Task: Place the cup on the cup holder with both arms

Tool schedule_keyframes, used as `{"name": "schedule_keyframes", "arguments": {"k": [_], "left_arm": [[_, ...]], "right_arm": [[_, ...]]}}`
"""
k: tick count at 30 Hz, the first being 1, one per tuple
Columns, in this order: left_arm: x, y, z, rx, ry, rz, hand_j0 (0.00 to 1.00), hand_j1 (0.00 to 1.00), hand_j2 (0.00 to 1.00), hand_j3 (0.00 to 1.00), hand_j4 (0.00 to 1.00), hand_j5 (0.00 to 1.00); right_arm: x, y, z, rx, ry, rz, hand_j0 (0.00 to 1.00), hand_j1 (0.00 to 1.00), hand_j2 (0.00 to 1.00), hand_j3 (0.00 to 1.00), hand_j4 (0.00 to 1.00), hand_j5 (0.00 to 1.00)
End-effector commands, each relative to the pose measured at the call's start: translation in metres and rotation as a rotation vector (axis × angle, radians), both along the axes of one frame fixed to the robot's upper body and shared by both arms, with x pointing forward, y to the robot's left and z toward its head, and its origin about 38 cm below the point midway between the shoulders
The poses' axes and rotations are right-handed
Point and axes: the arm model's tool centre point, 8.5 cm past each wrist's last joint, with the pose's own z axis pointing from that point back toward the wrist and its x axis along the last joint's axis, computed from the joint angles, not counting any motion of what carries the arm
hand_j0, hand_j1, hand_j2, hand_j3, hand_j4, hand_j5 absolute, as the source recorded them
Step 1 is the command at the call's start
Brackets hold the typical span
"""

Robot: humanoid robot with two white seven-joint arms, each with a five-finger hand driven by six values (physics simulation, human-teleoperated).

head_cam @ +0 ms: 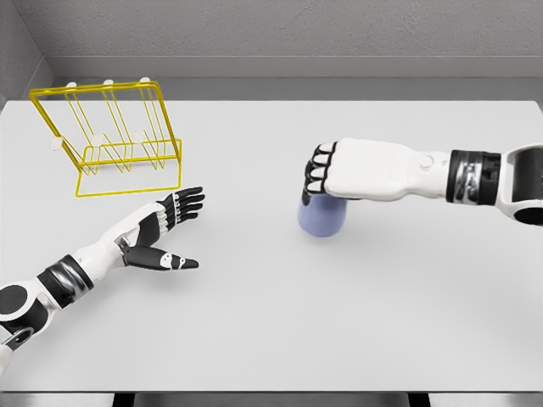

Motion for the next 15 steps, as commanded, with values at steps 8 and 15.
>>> {"name": "schedule_keyframes", "arguments": {"k": [8, 15], "left_arm": [[0.000, 0.000, 0.001, -0.002, 0.000, 0.002, 1.00, 1.00, 1.00, 1.00, 1.00, 1.00], [0.000, 0.001, 0.000, 0.000, 0.000, 0.003, 1.00, 1.00, 1.00, 1.00, 1.00, 1.00]], "right_arm": [[-0.001, 0.037, -0.001, 0.026, -0.017, 0.060, 0.59, 0.59, 0.59, 0.59, 0.59, 0.59], [-0.004, 0.057, -0.008, 0.021, -0.018, 0.095, 0.59, 0.59, 0.59, 0.59, 0.59, 0.59]]}}
